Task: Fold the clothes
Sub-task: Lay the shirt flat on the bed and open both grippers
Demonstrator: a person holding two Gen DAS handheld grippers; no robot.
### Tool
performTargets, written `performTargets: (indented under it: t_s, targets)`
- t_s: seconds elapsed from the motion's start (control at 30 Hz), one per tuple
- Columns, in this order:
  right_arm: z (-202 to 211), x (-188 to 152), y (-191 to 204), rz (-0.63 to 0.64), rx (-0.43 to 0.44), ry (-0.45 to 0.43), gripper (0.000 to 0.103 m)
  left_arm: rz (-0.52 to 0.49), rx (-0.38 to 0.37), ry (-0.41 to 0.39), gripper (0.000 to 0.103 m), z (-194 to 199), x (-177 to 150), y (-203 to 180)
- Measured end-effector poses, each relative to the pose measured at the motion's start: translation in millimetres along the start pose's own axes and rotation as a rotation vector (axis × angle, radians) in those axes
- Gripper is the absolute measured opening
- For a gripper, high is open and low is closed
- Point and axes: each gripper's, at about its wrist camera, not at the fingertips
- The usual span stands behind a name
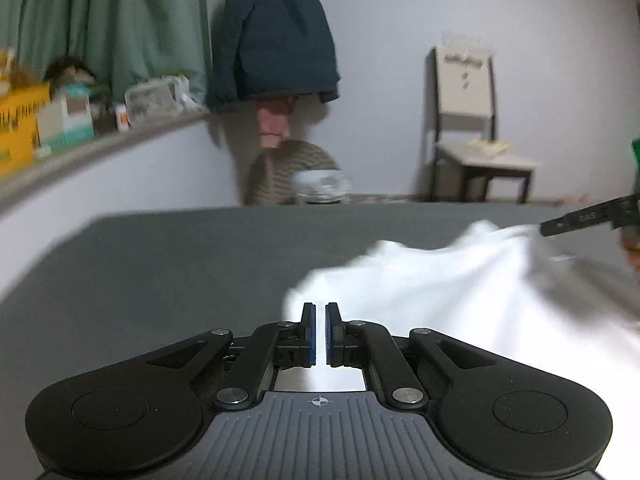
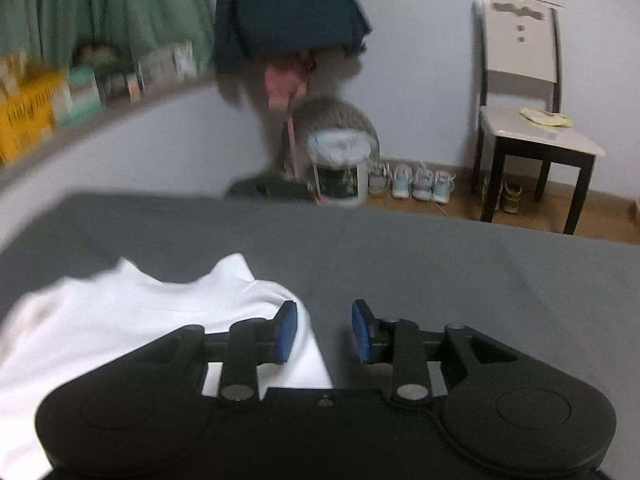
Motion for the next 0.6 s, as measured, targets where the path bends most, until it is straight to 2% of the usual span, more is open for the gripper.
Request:
performTargets:
  t_s: [0.17, 0.27, 0.33, 0.37, 0.43, 0.5, 0.6]
  targets:
    - [101, -56, -54, -0.085, 0.054, 0.052, 0.035, 0.130, -0.088, 0.022, 0.004, 93, -56, -48]
    - [157, -100, -60, -0.038, 0.073, 0.042, 0.035, 0.264, -0.109, 0.047, 0.004, 142, -98, -78]
    - [188, -126, -48, 0.038, 0.075, 0.007, 0.035, 0.347, -0.111, 0.054, 0.004, 166, -123, -96]
    - [195, -135, -41, 0.082, 0.061, -0.009, 0.035, 0.382, -0.107, 0.053, 0.004, 176, -136, -104]
    - [202, -147, -26, 0.142, 0.044, -0.028, 0.035, 0.375, -0.095, 0.033, 0.004, 186, -152, -120]
    - [200, -152, -16, 0.136, 0.043, -0.032, 0.035, 0.351, -0.087, 0.030, 0.004, 191, -165, -133]
    - [185, -151, -7, 0.079, 0.020, -0.018, 0.035, 0.294, -0.119, 0.034, 0.004, 180, -175, -142]
Point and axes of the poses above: each gripper's, at about its wrist camera, not at the fingertips, and z roughly against the way its jaws point, y to its left, x to its top, and after that the axes turned 6 degrees about -x, right-handed
